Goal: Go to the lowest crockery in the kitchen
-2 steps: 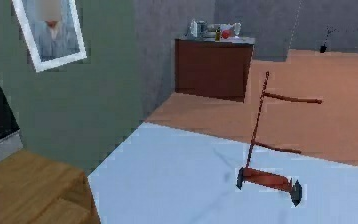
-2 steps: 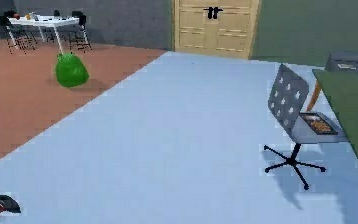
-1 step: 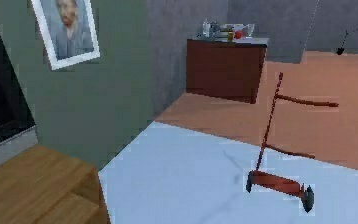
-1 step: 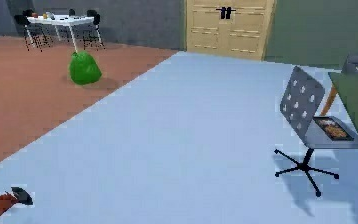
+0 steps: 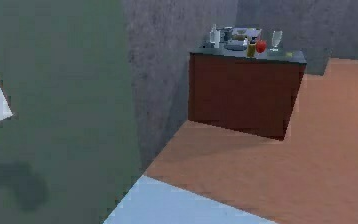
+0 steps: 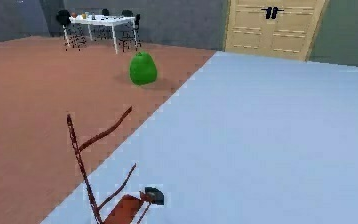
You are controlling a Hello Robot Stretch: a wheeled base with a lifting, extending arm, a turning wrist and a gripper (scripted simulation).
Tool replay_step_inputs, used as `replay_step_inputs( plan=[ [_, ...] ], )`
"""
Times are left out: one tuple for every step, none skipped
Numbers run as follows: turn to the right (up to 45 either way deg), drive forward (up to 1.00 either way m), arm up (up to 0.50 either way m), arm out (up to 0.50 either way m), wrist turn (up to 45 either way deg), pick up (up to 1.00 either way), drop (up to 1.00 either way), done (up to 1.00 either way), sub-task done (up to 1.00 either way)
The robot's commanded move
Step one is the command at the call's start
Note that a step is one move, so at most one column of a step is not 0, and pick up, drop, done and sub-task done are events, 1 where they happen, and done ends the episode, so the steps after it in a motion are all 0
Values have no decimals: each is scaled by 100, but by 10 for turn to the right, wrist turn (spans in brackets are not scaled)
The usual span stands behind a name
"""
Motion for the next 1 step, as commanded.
replay_step_inputs(
  plan=[
    [-30, 0, 0, 0, 0, 0, 0, 0, 0]
  ],
)
